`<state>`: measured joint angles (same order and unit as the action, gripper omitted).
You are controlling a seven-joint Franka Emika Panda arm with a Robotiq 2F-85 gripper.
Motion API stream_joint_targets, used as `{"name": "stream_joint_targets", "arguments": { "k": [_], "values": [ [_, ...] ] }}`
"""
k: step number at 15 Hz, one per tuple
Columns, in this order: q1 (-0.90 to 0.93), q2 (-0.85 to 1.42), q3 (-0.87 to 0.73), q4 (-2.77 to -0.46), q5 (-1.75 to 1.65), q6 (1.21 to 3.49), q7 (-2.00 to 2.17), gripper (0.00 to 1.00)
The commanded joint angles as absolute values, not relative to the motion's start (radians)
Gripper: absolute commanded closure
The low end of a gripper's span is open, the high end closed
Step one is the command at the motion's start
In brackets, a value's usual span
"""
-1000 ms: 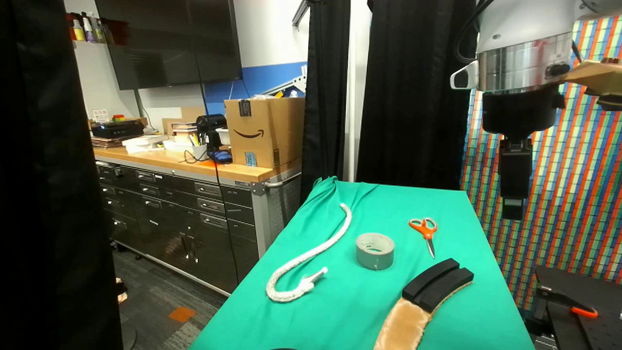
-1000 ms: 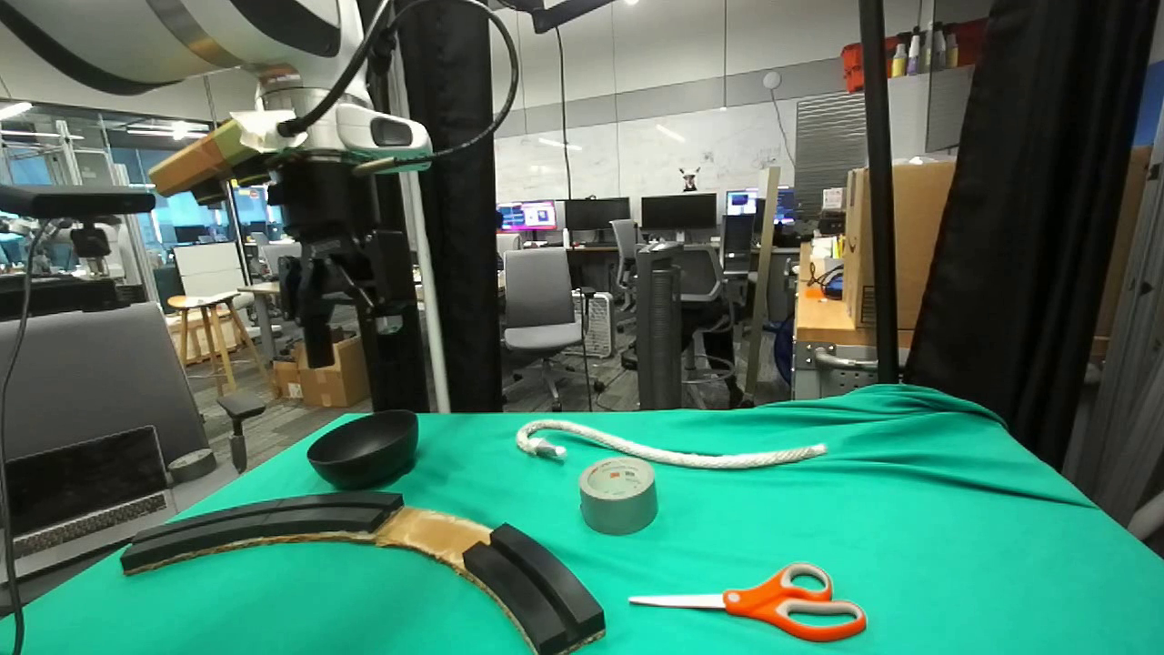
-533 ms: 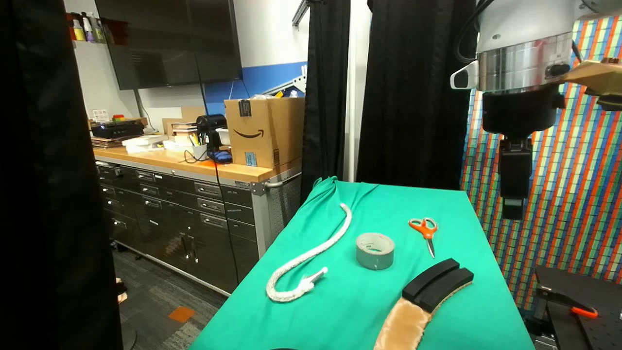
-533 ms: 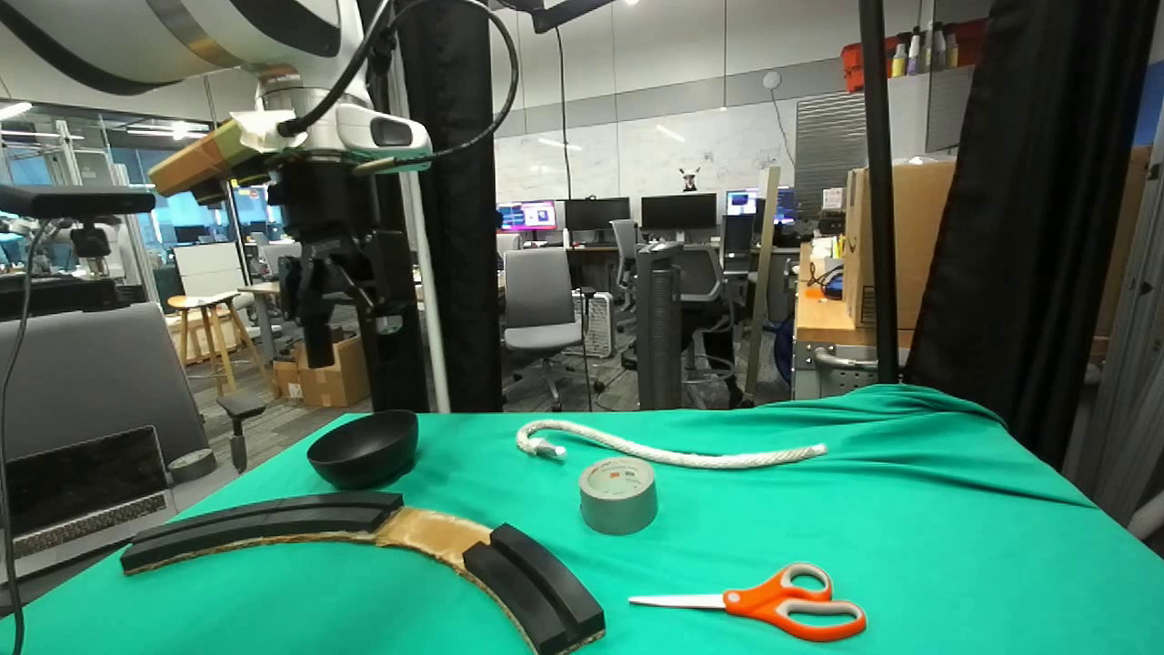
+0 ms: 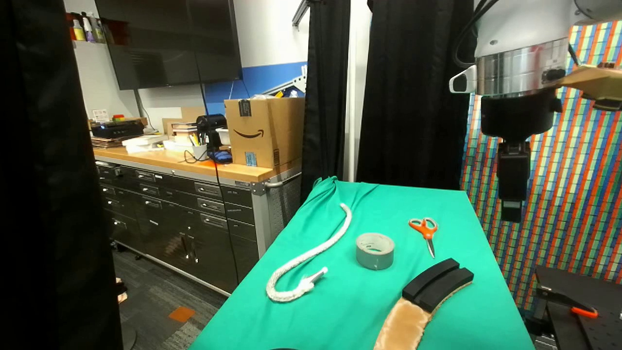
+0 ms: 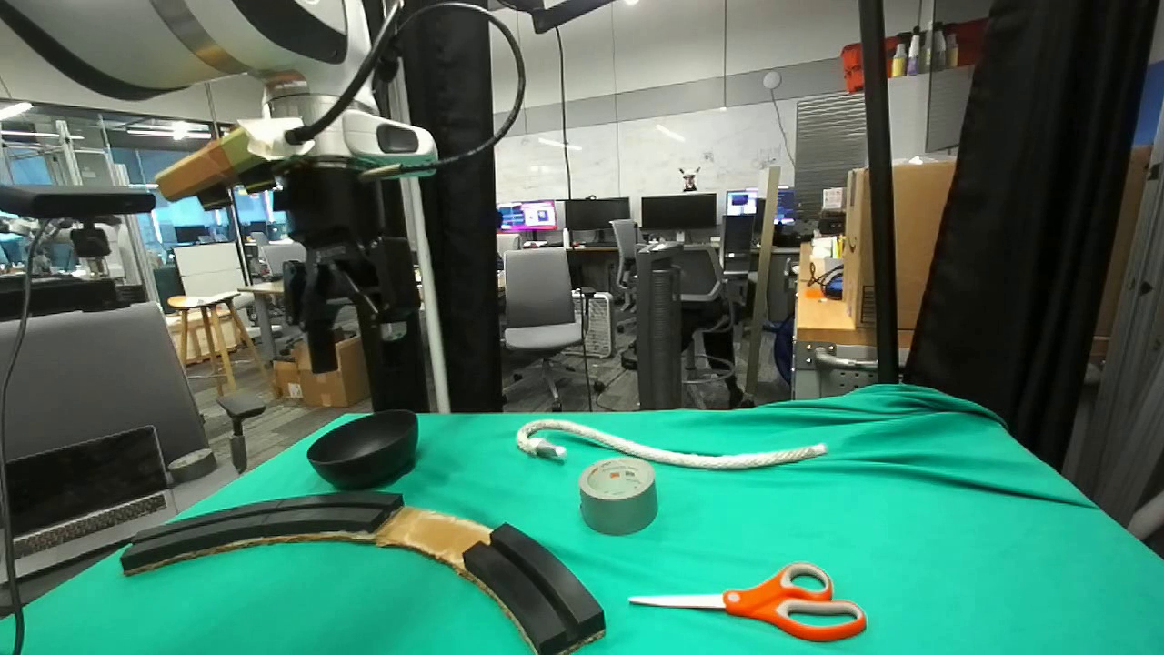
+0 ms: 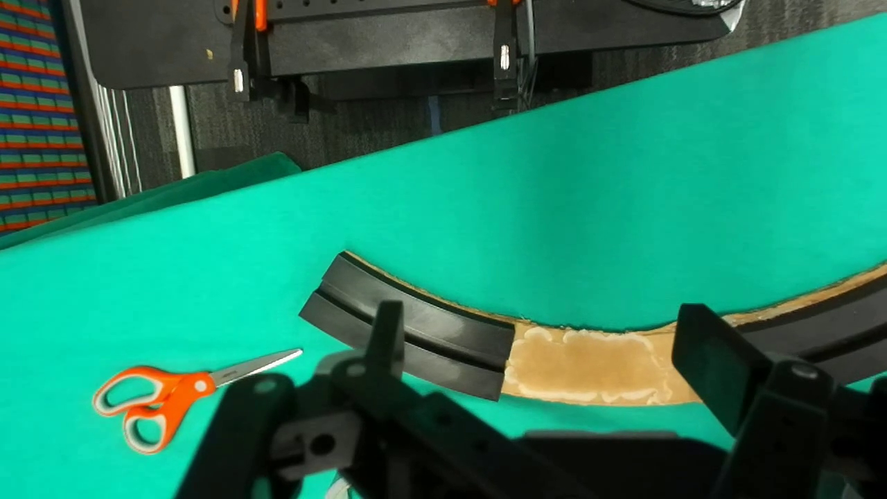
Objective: Pick up the seal tape and put it in the bowl
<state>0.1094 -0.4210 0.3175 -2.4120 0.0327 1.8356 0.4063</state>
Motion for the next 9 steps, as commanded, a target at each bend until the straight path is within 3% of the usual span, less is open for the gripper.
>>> {"name": "stream_joint_targets", "arguments": {
  "k": [1,9],
  "values": [
    [0.130,-0.432,0.260,-2.388,0.063,1.890,0.349,0.00],
    [0.069,-0.385,0.168,-2.390,0.099,2.129,0.385,0.00]
  ]
}}
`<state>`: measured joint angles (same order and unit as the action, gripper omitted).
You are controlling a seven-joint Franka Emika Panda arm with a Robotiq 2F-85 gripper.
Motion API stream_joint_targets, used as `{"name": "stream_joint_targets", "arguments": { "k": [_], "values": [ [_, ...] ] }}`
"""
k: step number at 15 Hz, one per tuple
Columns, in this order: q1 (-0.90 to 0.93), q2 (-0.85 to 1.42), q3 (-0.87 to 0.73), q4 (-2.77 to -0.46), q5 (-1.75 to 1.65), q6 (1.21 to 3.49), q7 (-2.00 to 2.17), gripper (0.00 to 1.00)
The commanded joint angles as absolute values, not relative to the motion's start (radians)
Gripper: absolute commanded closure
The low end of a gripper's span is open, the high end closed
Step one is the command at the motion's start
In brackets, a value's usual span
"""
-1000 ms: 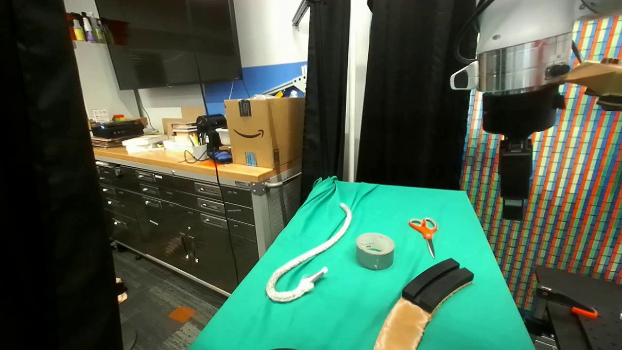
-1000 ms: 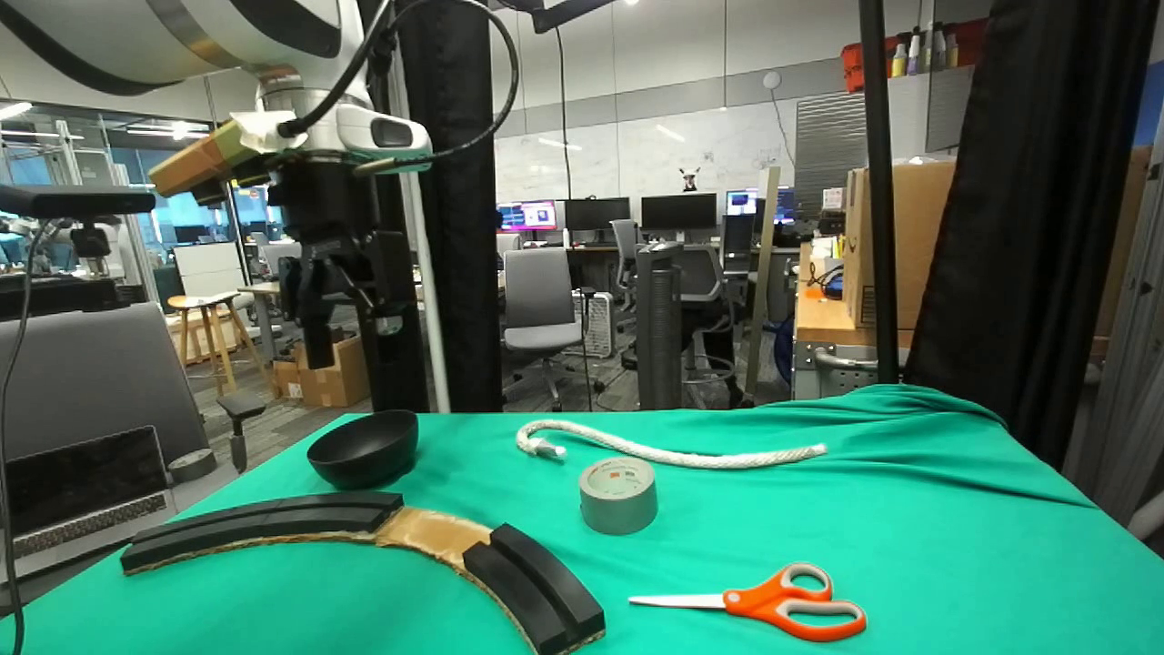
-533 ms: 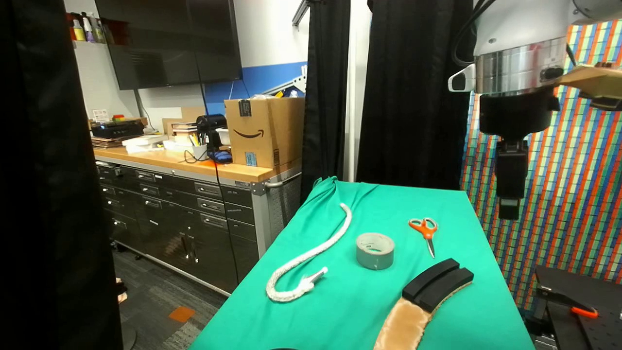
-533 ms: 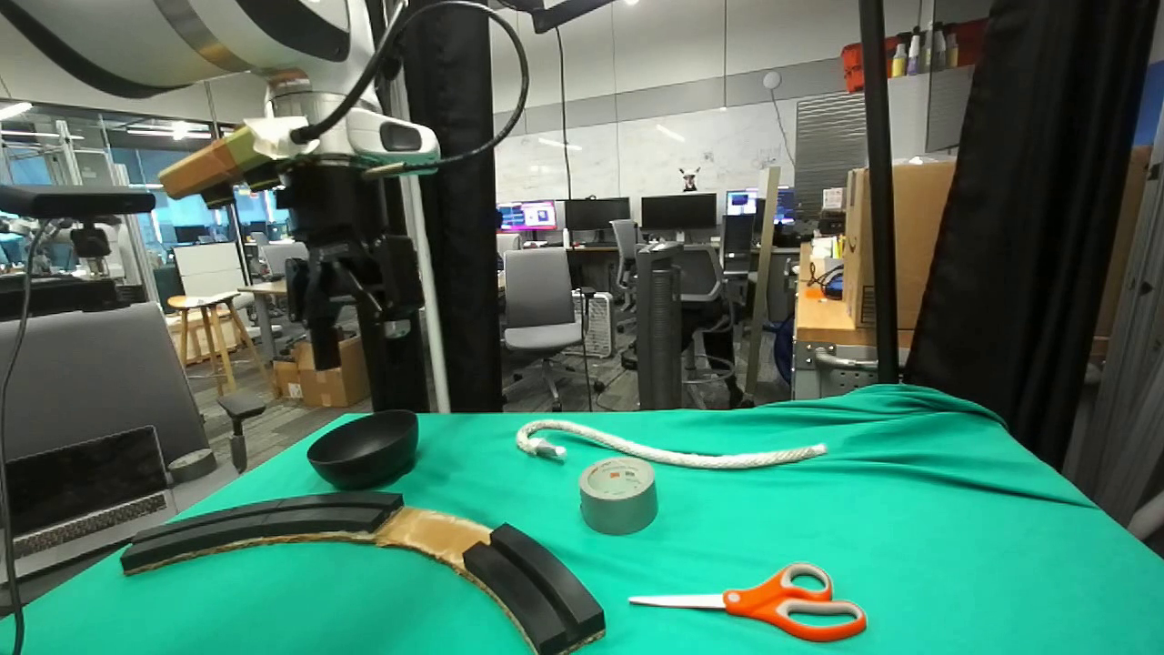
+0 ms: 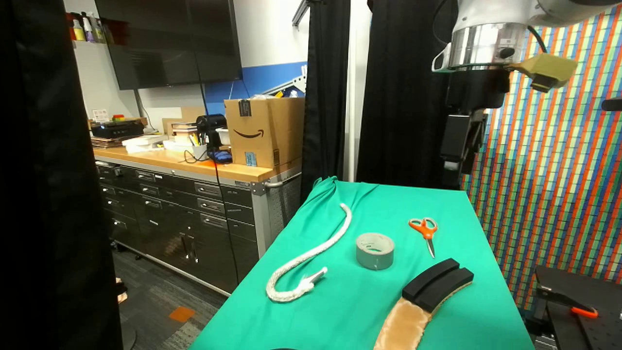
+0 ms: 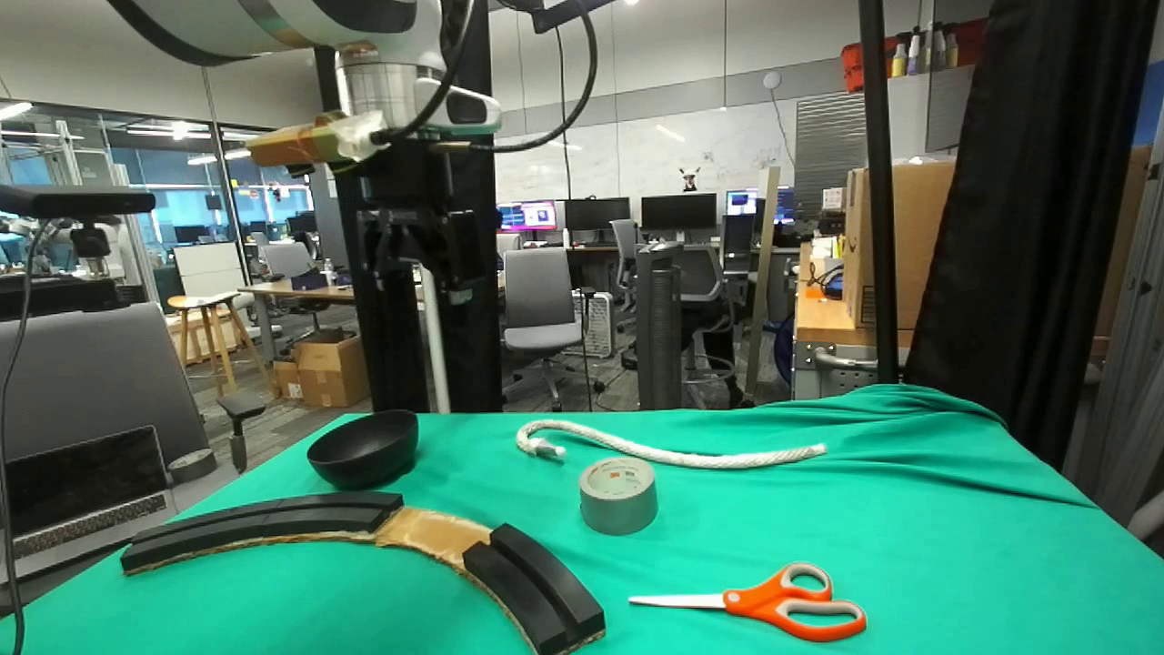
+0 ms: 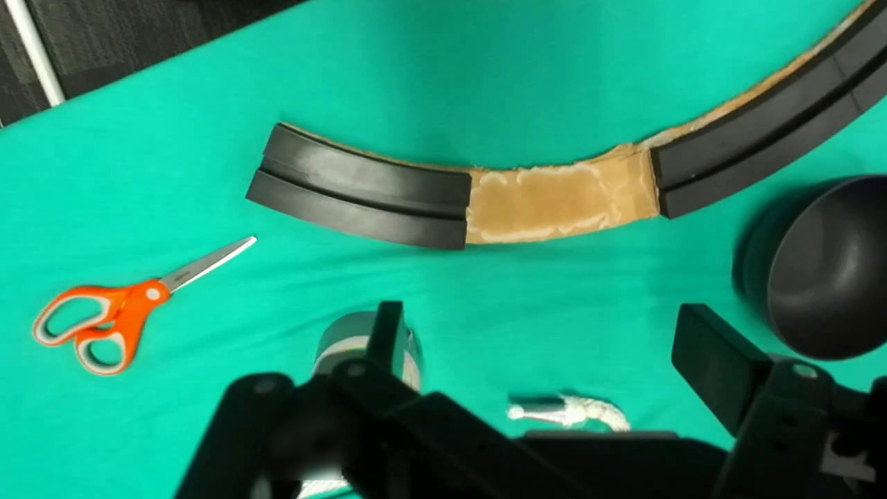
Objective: Pick up the seal tape and put it in the bowl
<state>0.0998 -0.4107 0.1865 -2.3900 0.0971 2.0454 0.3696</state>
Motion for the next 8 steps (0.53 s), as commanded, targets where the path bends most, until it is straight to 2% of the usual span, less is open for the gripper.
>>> {"name": "stream_joint_targets", "arguments": {
  "k": [1,8],
  "values": [
    [0.054,-0.377,0.161,-2.397,0.086,2.161,0.390,0.00],
    [-0.083,-0.226,0.121,-2.425,-0.108,2.311,0.472,0.00]
  ]
}}
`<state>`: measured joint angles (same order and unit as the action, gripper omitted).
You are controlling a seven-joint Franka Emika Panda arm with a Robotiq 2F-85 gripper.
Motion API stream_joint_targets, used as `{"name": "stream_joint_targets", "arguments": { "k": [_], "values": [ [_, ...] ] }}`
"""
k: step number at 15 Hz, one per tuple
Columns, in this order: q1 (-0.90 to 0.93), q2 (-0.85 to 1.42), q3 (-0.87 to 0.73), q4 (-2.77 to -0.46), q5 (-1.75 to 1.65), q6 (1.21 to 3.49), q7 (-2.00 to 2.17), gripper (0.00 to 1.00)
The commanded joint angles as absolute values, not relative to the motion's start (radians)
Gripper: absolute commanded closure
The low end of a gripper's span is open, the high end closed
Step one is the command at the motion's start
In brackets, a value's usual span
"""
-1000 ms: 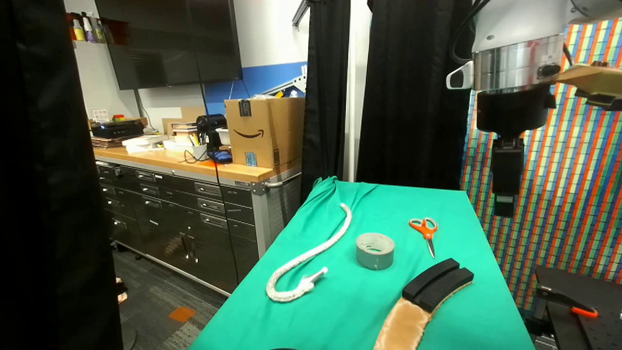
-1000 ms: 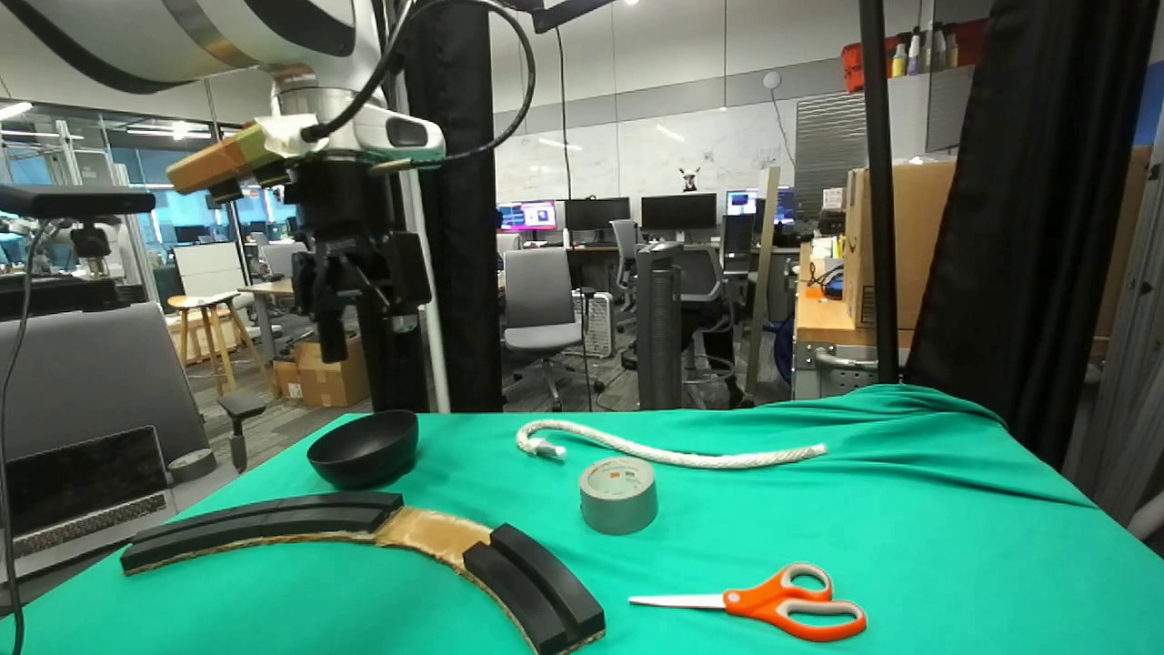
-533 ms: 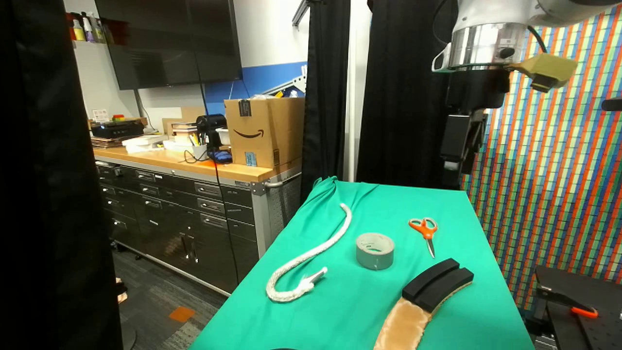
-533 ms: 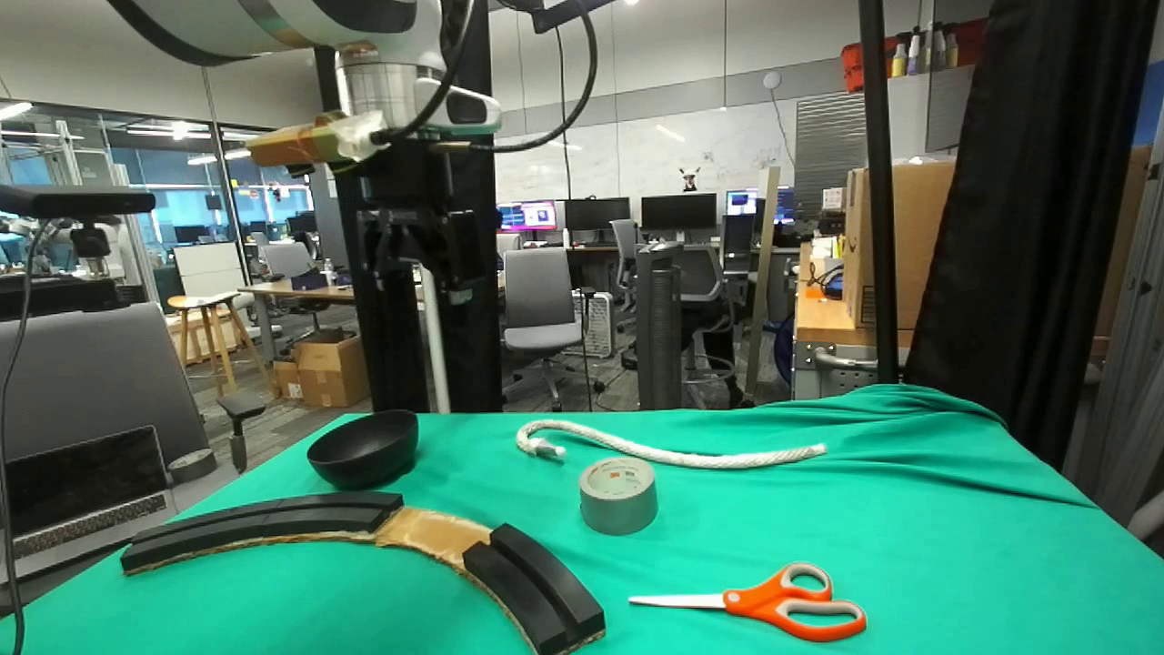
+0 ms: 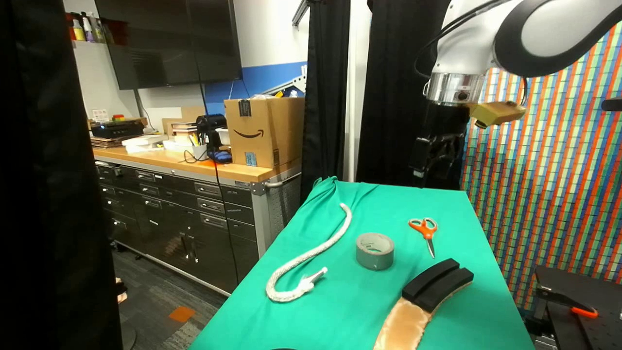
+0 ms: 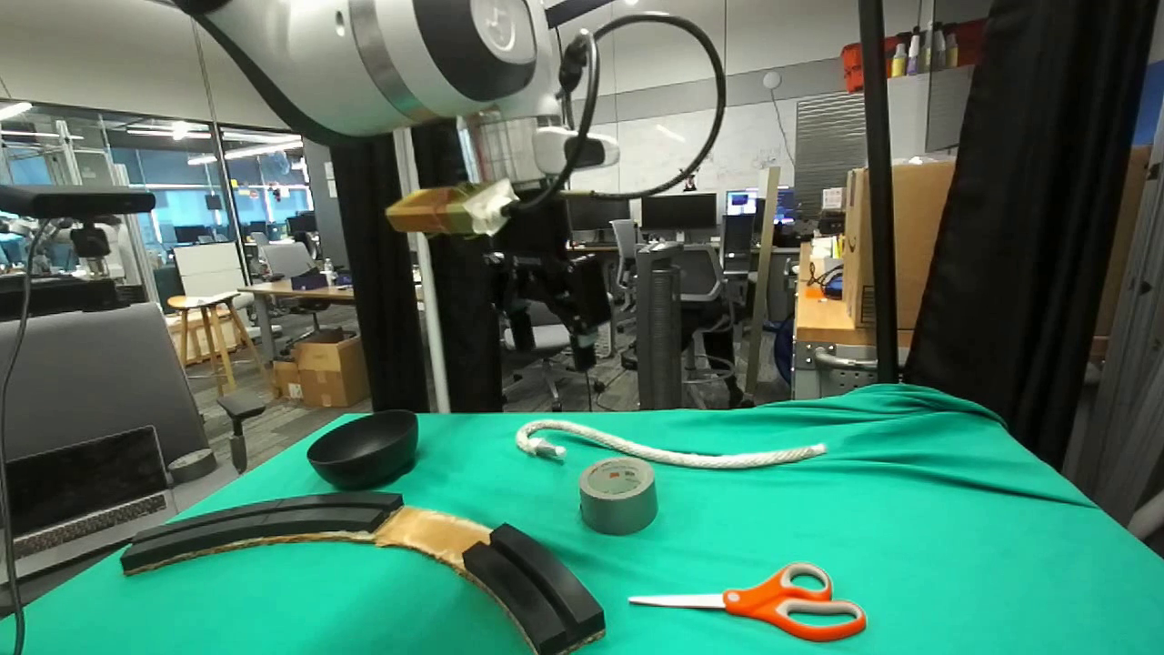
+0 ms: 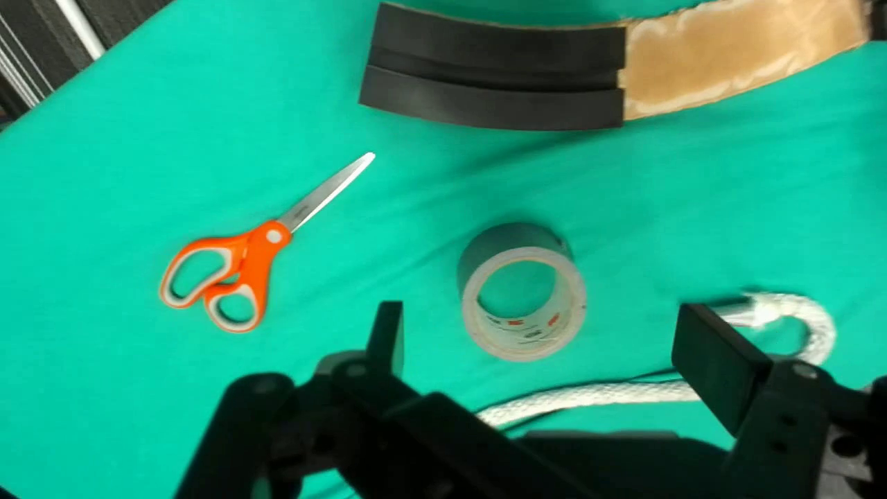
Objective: Pick up the seal tape and put it in the bowl
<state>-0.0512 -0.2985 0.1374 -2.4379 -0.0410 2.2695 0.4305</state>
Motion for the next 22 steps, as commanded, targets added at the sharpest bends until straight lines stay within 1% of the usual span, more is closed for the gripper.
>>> {"name": "stream_joint_targets", "arguments": {
  "k": [1,11,22],
  "values": [
    [-0.090,-0.200,0.112,-2.418,-0.120,2.302,0.474,0.00],
    [-0.051,0.013,0.068,-2.273,-0.101,2.124,0.478,0.00],
    [-0.019,0.194,0.025,-2.179,-0.035,2.302,0.439,0.00]
  ]
}}
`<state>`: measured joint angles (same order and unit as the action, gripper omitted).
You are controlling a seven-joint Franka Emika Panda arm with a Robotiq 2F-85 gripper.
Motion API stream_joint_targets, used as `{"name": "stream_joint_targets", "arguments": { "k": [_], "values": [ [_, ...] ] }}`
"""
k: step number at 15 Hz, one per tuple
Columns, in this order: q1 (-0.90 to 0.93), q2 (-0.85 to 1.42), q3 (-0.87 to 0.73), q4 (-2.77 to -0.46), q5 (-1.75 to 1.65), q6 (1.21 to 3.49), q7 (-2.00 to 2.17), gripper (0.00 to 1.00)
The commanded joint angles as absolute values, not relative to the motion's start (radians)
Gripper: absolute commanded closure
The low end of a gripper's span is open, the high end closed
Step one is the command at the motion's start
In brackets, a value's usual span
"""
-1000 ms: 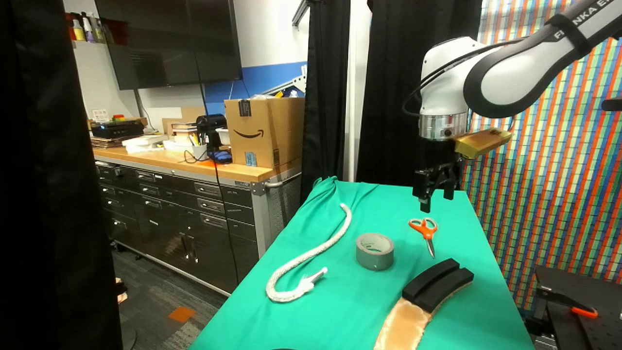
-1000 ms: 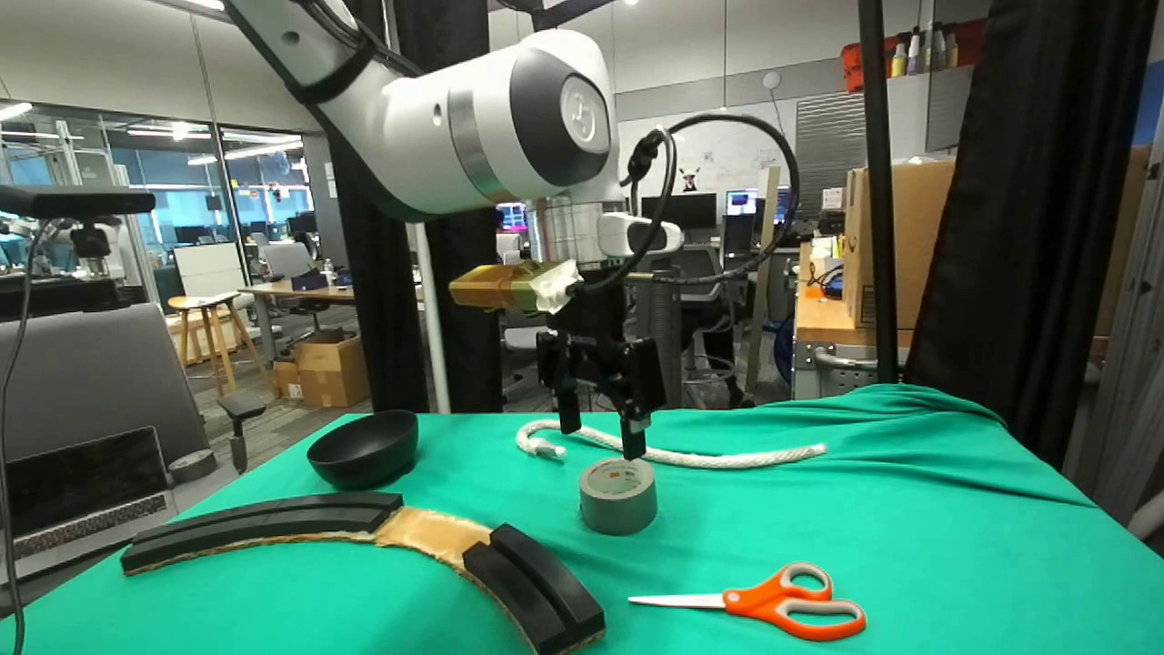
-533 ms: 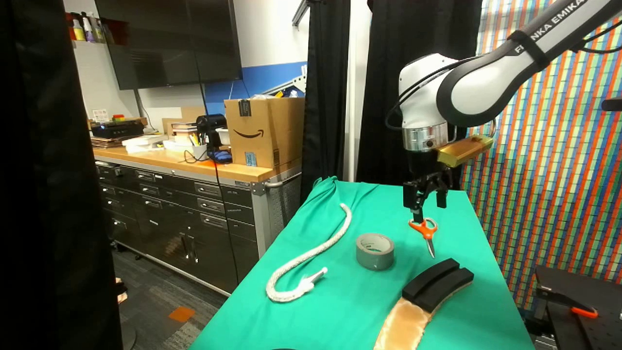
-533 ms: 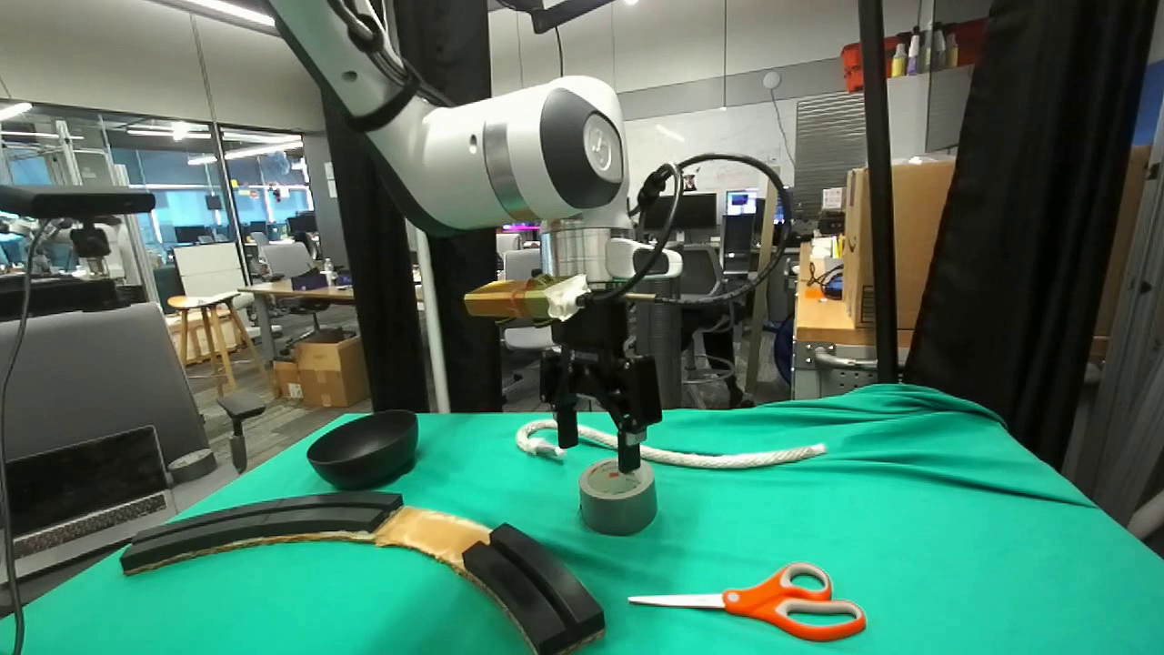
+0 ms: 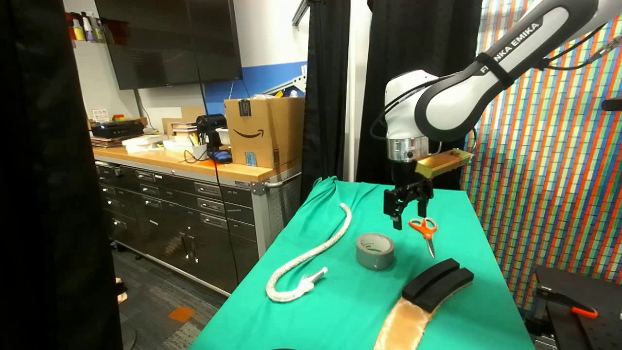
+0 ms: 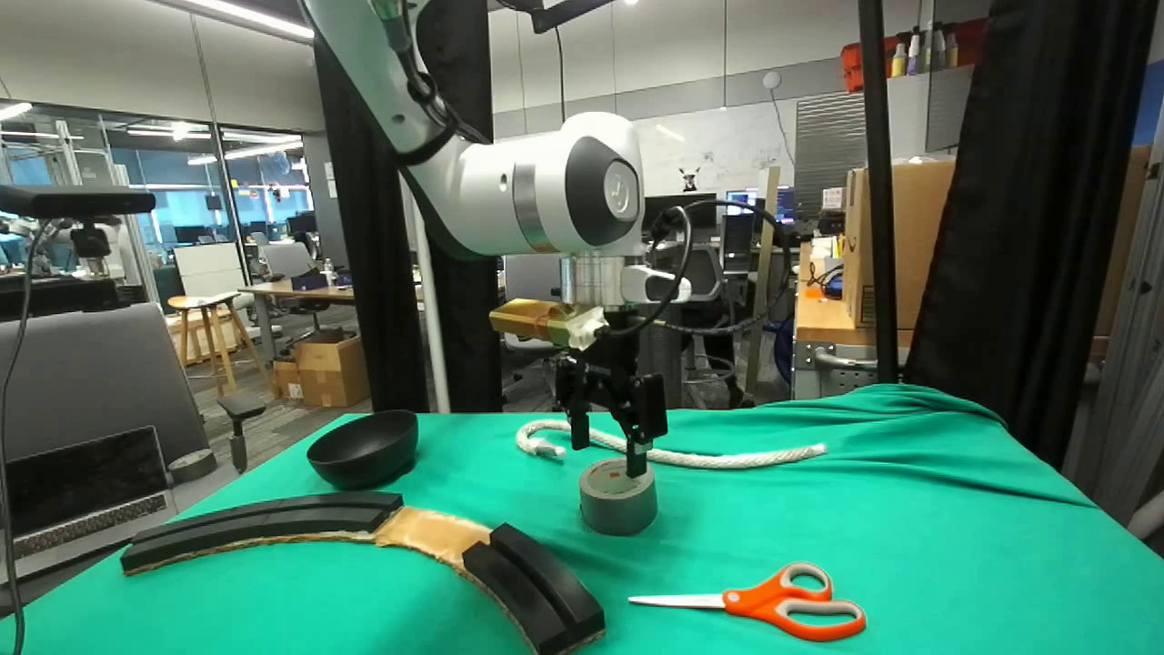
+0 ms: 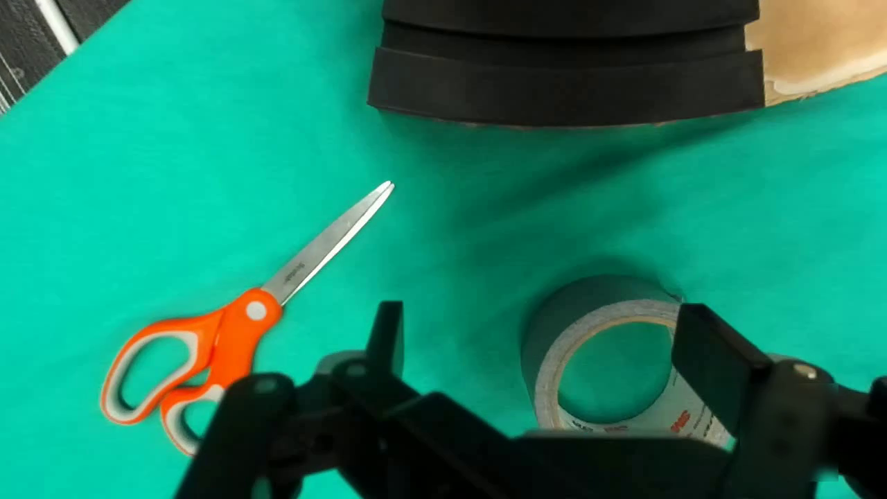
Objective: Pick up the seal tape and put it in the bowl
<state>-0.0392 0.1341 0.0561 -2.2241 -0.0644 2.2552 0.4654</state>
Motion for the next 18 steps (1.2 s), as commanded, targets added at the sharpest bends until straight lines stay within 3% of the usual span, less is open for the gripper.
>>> {"name": "stream_joint_targets", "arguments": {
  "k": [1,18],
  "values": [
    [-0.019,0.209,0.021,-2.172,-0.026,2.318,0.434,0.00],
    [-0.009,0.354,0.003,-2.082,0.071,2.393,0.374,0.00]
  ]
}}
